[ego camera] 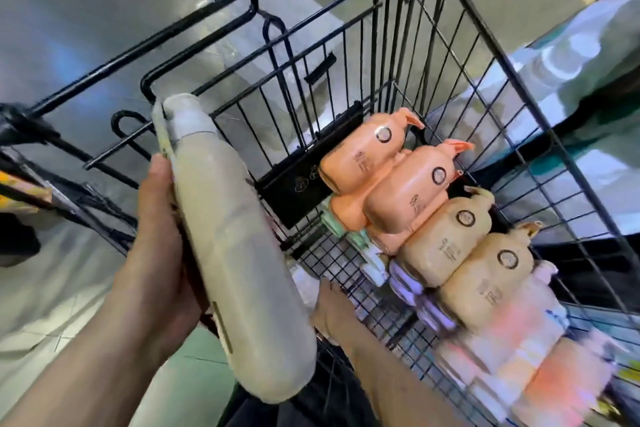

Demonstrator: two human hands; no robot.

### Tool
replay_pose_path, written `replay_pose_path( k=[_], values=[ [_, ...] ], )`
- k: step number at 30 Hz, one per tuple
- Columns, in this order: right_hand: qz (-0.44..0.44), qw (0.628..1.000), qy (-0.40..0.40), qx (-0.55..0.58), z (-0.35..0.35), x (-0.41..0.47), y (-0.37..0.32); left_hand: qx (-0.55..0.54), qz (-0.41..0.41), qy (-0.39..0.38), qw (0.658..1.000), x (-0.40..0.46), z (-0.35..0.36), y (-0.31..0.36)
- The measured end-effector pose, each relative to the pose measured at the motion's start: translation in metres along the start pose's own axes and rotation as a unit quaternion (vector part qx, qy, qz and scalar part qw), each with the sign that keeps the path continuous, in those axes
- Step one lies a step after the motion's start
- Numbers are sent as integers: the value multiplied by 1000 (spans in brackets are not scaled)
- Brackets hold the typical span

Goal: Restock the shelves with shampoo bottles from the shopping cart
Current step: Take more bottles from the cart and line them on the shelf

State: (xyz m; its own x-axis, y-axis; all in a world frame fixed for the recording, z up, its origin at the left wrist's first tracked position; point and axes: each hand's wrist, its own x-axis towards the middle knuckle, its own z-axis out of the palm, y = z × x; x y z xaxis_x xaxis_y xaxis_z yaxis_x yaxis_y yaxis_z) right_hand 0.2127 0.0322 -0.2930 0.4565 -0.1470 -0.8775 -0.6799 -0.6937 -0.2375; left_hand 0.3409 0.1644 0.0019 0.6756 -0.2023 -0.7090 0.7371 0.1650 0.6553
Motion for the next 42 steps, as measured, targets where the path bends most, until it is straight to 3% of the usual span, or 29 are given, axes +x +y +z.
replay_pose_path(
  k=[11,18,23,27,31,42],
  values=[
    [-4,998,70,-8,-8,-3,14,19,-62,-74,995,3,9,-11],
    [-62,970,156,175,-61,-108,37,20,-77,-133,988,-7,15,-15],
    [-107,913,231,318,-99,-234,37,14,-88,-194,977,-48,19,-19],
    [-94,853,317,404,-92,-320,35,37,-93,-230,968,-98,15,-22],
    [-83,791,373,478,-61,-388,37,81,-88,-292,949,-137,19,-34],
    [-1,615,489,618,59,-535,101,235,-216,-411,854,-251,76,-93]
  ],
)
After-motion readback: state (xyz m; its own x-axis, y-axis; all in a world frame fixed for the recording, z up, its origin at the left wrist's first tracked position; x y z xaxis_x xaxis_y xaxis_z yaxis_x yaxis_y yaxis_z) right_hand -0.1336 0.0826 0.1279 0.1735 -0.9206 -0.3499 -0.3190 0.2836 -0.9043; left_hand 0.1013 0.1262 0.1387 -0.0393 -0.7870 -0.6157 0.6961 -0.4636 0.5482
